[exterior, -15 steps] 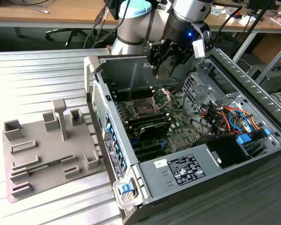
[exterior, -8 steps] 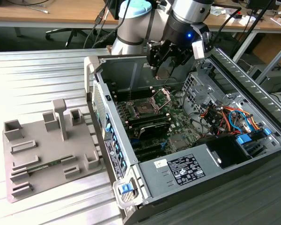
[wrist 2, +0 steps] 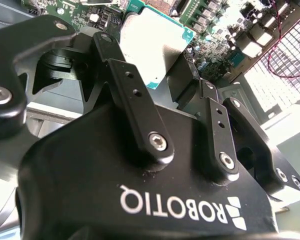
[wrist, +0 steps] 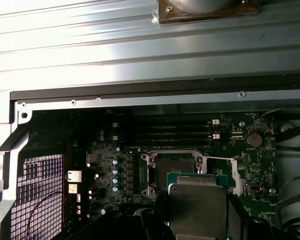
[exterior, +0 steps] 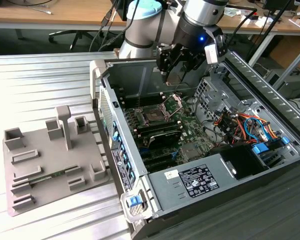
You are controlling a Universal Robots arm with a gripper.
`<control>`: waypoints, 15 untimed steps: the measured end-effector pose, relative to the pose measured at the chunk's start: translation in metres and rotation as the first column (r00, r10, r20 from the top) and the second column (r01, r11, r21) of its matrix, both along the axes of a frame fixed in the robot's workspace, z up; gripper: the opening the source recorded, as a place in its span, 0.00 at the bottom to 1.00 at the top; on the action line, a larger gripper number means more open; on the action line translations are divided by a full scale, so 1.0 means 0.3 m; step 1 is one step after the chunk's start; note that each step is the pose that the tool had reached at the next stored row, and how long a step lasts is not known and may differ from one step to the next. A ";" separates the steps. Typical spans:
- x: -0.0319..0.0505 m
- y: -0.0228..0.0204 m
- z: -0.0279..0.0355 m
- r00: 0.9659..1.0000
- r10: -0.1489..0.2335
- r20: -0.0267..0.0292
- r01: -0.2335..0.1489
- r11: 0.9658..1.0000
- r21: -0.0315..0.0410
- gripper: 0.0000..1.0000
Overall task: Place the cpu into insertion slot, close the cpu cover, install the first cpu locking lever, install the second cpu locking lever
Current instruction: 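Place the cpu into insertion slot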
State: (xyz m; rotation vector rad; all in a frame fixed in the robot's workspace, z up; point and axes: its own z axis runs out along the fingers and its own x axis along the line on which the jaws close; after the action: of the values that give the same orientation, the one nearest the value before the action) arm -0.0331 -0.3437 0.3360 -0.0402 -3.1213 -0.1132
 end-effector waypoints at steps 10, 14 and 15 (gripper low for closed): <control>0.000 0.000 -0.007 1.000 0.000 0.000 0.000 1.000 0.000 0.55; 0.000 0.000 -0.009 1.000 0.000 0.000 0.000 1.000 -0.001 0.55; 0.000 0.000 -0.010 1.000 0.000 0.000 0.000 1.000 -0.001 0.55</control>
State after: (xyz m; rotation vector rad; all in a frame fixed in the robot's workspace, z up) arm -0.0331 -0.3437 0.3330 -0.0403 -3.1213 -0.1121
